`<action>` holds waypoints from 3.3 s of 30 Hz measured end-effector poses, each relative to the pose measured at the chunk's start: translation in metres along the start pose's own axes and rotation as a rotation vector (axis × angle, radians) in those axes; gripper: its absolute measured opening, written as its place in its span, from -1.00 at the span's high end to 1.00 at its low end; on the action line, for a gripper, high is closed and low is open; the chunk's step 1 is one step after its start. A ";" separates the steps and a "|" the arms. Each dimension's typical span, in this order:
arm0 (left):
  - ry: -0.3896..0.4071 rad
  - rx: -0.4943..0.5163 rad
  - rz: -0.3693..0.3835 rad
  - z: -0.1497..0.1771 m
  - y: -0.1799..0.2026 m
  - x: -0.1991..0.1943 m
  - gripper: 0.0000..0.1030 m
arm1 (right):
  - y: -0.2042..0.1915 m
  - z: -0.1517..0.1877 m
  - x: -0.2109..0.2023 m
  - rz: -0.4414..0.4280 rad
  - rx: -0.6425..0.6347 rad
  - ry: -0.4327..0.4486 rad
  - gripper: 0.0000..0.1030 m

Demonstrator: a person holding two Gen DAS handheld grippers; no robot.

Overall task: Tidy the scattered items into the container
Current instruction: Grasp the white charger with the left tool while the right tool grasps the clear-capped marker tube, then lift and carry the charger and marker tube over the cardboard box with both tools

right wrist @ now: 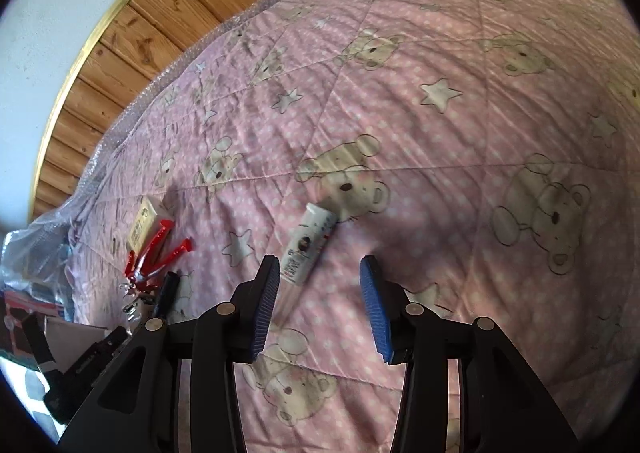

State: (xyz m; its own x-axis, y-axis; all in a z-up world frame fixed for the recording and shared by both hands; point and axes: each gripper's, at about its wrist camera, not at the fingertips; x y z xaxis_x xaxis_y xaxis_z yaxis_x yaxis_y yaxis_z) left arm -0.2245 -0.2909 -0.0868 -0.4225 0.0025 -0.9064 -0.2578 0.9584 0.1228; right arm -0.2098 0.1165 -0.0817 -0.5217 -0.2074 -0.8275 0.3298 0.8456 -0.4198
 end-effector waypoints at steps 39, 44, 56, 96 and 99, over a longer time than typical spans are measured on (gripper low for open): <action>0.102 0.087 0.161 0.057 -0.003 -0.079 0.56 | -0.065 0.078 -0.034 -0.184 -0.285 -0.066 0.79; 0.116 0.094 0.177 0.072 -0.009 -0.091 0.56 | -0.072 0.091 -0.047 -0.196 -0.309 -0.056 0.79; 0.061 0.120 0.112 0.095 -0.019 -0.045 0.08 | -0.069 0.114 -0.034 -0.182 -0.328 -0.114 0.78; 0.198 0.093 0.060 0.102 -0.029 -0.161 0.08 | -0.144 0.157 -0.095 -0.263 -0.508 -0.065 0.78; 0.219 0.088 0.058 0.104 -0.035 -0.176 0.08 | -0.159 0.166 -0.104 -0.272 -0.544 -0.056 0.78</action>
State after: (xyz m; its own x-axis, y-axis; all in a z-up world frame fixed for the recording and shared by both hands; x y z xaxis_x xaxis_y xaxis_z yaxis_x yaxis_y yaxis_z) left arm -0.0511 -0.2952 0.0267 -0.6153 0.0051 -0.7882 -0.1553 0.9796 0.1275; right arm -0.0771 -0.0776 0.0095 -0.4835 -0.4642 -0.7421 -0.2663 0.8856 -0.3805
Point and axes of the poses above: each gripper's, at about its wrist camera, not at the fingertips, and x roughly the way its jaws point, y to its right, z to its underside, and after that the axes turned 2 degrees about -x, right-handed
